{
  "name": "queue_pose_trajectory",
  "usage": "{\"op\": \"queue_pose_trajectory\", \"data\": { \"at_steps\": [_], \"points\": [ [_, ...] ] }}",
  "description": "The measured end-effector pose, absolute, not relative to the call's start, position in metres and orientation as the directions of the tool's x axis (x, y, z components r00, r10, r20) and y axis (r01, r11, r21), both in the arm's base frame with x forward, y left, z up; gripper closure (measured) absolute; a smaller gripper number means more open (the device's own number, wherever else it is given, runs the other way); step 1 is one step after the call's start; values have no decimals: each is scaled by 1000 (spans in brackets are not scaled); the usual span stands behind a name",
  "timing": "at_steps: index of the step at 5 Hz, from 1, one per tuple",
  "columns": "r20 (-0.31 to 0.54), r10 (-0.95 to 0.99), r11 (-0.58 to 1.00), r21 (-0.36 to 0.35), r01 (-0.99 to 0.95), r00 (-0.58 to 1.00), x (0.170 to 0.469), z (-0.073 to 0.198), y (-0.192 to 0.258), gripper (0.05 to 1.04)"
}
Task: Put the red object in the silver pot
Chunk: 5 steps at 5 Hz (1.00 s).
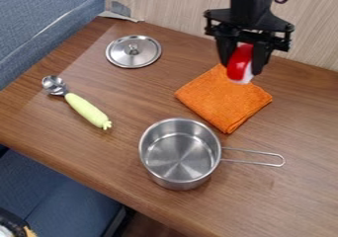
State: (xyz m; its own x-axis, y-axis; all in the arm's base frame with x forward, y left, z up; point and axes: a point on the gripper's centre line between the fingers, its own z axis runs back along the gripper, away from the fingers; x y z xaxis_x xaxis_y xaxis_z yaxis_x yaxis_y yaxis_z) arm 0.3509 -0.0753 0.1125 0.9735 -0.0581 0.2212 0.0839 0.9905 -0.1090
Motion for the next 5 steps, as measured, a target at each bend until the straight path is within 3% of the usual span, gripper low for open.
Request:
{"op": "queue_pose_trajectory", "data": {
  "at_steps": [3,5],
  "points": [
    [190,34,990,-139,-8,981,271,103,-45,495],
    [158,75,993,-99,-60,985,239,79,-36,495]
  ]
}}
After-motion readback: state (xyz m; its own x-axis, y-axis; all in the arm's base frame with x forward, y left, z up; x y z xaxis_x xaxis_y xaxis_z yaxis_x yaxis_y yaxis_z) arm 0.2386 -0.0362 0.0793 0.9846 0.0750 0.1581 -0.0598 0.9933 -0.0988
